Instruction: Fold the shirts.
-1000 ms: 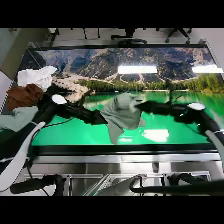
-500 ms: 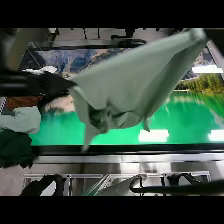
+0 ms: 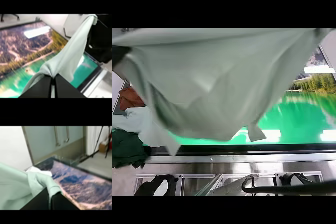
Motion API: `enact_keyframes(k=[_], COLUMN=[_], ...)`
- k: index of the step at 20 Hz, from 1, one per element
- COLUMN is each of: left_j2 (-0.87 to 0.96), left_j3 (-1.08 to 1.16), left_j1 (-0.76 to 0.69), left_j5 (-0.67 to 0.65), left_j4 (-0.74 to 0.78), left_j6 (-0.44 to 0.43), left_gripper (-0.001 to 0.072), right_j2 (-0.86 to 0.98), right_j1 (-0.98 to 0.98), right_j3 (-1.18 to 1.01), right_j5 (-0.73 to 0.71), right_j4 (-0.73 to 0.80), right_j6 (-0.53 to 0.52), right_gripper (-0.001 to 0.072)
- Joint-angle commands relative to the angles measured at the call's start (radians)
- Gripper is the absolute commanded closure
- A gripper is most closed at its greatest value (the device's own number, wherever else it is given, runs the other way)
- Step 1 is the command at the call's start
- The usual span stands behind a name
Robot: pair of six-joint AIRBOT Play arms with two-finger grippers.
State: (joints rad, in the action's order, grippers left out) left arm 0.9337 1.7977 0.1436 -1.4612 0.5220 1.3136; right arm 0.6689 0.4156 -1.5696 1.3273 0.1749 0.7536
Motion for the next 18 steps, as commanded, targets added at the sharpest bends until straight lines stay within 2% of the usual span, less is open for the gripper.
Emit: enact_keyframes(k=[1,5,8,10,11,12,13,16,18], left_j2=[0.117,0.404,0.667,0.832,0.896,0.942,0.977,1.007,0.975], left_j3=[-0.167,-0.306,-0.255,-0.142,-0.077,-0.017,0.043,0.165,0.144], left_j1=[-0.089,-0.285,-0.341,-0.334,-0.32,-0.3,-0.278,-0.185,-0.15], left_j5=[0.053,0.305,0.443,0.406,0.351,0.287,0.212,-0.059,-0.202], left_j4=[0.01,0.01,0.009,0.006,0.006,0.006,0.006,0.008,0.01], left_j6=[-0.099,-0.269,-0.277,-0.238,-0.201,-0.184,-0.146,0.006,0.089], left_gripper=[0.0692,0.0691,0.0691,0.0686,0.0534,0.0113,0.0004,0.0004,0.0004], right_j2=[0.06,0.214,0.366,0.47,0.508,0.537,0.56,0.578,0.578], right_j1=[-0.026,-0.141,-0.198,-0.201,-0.199,-0.195,-0.19,-0.148,-0.101], right_j3=[0.187,0.346,0.381,0.381,0.381,0.381,0.381,0.38,0.375], right_j5=[-0.004,-0.056,-0.167,-0.222,-0.248,-0.276,-0.306,-0.406,-0.427], right_j4=[-0.018,0.024,0.161,0.189,0.19,0.193,0.193,0.204,0.208], right_j6=[-0.039,-0.095,-0.095,-0.095,-0.096,-0.096,-0.096,-0.096,-0.096], right_gripper=[0.0692,0.0692,0.0692,0.0692,0.0692,0.0692,0.0692,0.0692,0.0693])
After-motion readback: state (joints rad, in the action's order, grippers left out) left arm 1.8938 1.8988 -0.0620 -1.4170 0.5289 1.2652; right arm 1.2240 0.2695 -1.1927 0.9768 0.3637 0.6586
